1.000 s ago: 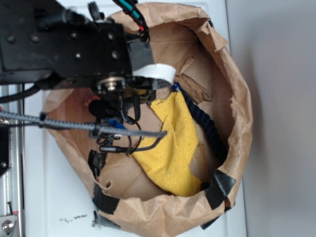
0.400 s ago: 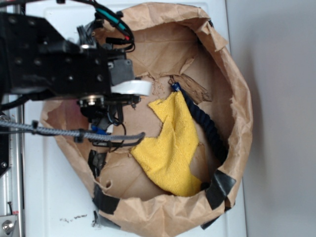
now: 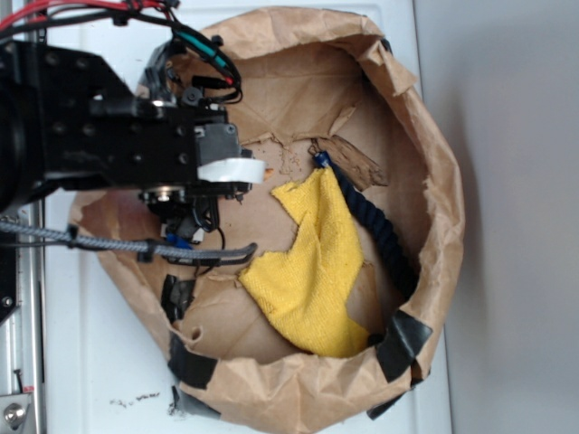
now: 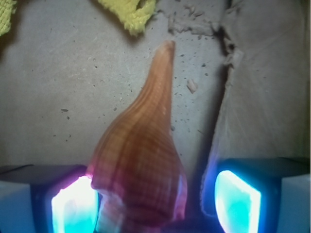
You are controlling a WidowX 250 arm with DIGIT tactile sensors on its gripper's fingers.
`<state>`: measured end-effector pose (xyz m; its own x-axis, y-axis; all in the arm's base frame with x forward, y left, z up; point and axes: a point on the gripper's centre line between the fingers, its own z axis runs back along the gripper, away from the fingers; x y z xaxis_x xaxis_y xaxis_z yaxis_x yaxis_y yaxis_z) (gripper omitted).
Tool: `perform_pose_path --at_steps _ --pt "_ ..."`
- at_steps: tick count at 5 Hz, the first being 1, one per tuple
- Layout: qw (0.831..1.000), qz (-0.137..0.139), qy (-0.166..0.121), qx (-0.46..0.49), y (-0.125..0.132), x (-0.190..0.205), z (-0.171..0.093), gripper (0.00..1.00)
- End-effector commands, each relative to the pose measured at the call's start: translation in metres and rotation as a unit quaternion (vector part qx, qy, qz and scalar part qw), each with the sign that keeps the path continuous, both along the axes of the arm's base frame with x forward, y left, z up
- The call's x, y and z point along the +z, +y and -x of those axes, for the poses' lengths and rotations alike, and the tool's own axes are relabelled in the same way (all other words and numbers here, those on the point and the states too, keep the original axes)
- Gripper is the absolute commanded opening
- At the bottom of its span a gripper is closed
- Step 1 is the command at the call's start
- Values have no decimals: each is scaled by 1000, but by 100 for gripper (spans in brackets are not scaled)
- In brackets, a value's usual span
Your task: Grab the shell.
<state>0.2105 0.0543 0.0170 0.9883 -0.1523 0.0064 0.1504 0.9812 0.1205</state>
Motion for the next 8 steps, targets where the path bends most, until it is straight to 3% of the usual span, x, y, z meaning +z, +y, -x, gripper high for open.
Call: perform_pose_path --at_steps 1,2,3,5,6,8 --pt "999 -15 -14 27 2 -1 -9 0" --pt "999 -16 -13 32 1 -1 -11 0" --pt "999 5 -16 38 -1 18 -12 0" --pt "995 77 -30 60 -16 114 -18 0" --pt "995 62 -47 58 -23 145 -15 0" --pt "990 101 -76 65 -30 182 -21 0"
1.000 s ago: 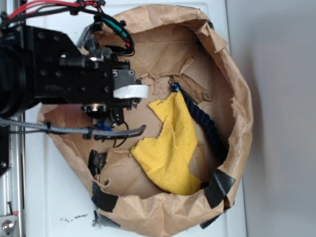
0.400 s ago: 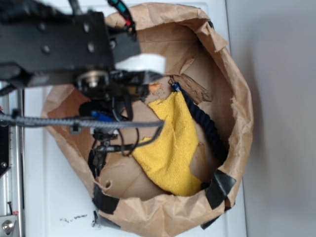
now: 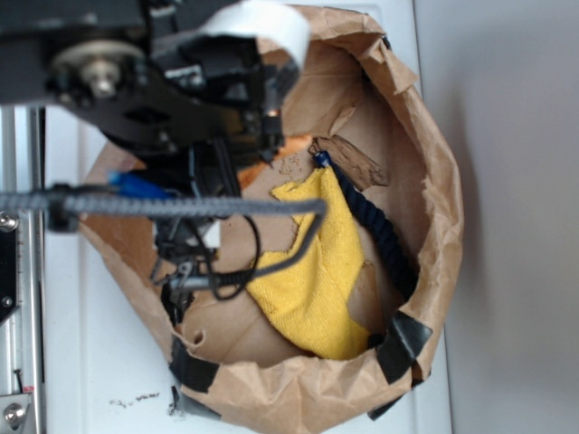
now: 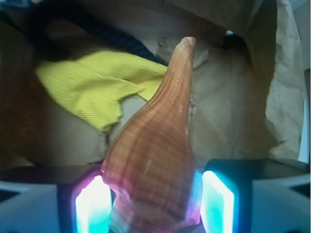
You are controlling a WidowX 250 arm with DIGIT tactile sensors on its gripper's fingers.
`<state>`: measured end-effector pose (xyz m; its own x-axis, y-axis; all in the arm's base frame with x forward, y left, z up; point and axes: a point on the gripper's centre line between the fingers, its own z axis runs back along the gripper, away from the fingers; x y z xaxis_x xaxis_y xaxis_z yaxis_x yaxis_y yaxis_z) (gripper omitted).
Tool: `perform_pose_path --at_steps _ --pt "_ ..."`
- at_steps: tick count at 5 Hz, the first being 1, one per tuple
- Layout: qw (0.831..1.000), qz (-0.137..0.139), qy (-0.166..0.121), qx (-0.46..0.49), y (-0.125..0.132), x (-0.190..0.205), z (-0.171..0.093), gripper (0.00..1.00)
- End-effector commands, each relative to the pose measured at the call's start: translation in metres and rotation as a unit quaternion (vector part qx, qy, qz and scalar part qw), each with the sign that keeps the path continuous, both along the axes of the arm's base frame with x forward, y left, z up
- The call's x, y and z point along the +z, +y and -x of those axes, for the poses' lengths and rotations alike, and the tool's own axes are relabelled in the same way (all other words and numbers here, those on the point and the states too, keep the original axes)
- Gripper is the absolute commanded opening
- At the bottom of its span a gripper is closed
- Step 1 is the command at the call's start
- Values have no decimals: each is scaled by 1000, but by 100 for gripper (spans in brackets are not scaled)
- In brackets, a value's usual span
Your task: Grab the shell.
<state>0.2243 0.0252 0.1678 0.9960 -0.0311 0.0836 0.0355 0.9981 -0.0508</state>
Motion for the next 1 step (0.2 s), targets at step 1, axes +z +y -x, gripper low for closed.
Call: perform_pose_path --at_steps 1 --pt "999 1 -51 12 -3 31 -10 0"
